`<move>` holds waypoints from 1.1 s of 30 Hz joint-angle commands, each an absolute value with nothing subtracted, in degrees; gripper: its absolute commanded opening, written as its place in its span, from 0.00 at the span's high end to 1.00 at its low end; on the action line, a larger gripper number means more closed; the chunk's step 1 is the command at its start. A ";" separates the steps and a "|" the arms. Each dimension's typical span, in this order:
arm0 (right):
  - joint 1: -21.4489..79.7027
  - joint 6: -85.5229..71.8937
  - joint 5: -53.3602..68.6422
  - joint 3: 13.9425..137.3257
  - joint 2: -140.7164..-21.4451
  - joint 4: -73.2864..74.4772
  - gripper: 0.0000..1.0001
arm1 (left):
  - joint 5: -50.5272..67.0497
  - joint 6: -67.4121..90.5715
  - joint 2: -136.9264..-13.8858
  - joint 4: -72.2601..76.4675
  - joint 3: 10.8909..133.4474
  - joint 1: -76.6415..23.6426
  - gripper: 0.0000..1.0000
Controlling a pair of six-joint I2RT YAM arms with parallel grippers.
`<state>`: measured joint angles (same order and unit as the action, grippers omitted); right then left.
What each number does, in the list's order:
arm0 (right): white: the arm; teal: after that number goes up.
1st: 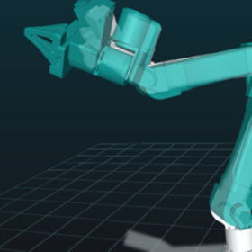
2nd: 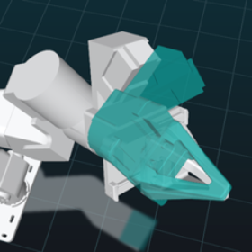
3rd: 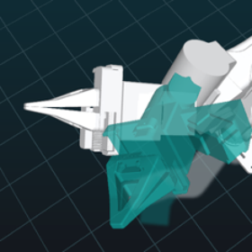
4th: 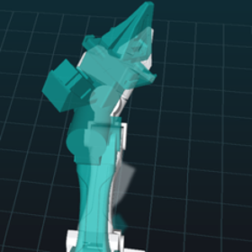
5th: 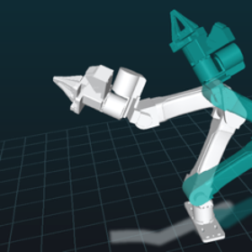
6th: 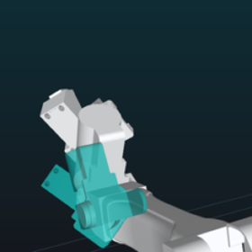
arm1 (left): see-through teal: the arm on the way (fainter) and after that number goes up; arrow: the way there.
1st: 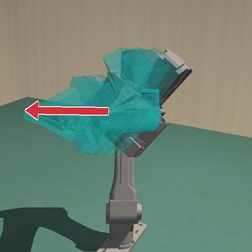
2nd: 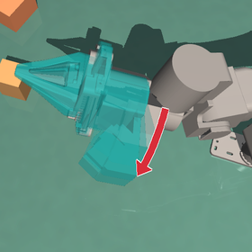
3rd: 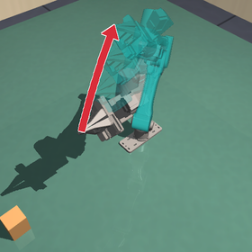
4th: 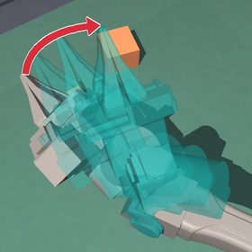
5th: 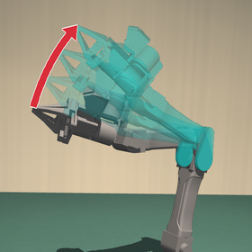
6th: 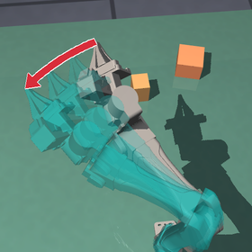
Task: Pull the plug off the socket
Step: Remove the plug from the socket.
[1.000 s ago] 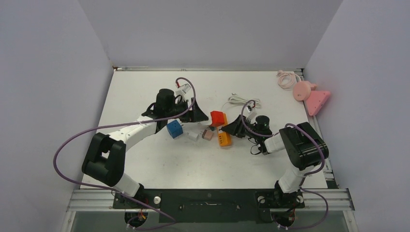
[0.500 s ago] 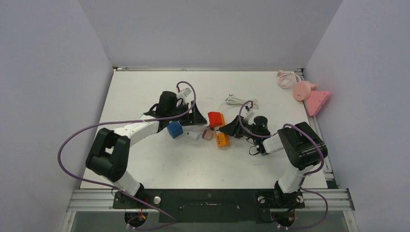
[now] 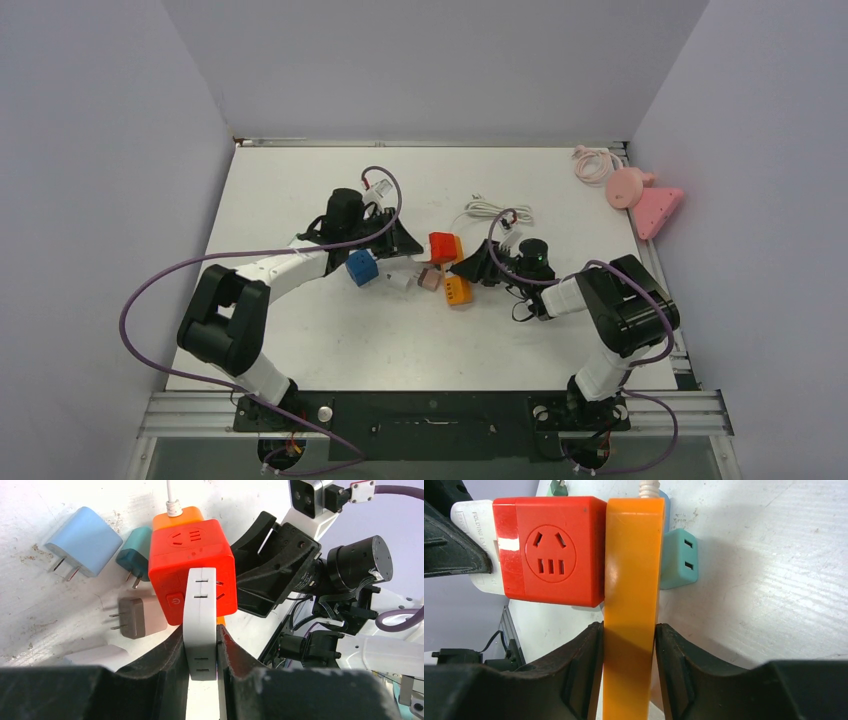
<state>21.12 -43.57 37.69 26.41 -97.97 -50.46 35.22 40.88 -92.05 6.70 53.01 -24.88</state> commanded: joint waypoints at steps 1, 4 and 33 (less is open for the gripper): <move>22.05 -39.86 36.42 28.18 -95.63 -51.64 0.51 | 34.48 40.16 -93.26 7.51 52.97 -24.70 1.00; 22.02 -39.58 36.06 28.48 -94.88 -51.05 0.29 | 33.68 39.90 -93.87 6.18 53.11 -24.78 1.00; 34.89 -28.81 5.14 49.35 -83.65 -5.16 0.07 | 34.02 40.79 -94.59 7.66 52.58 -25.63 1.00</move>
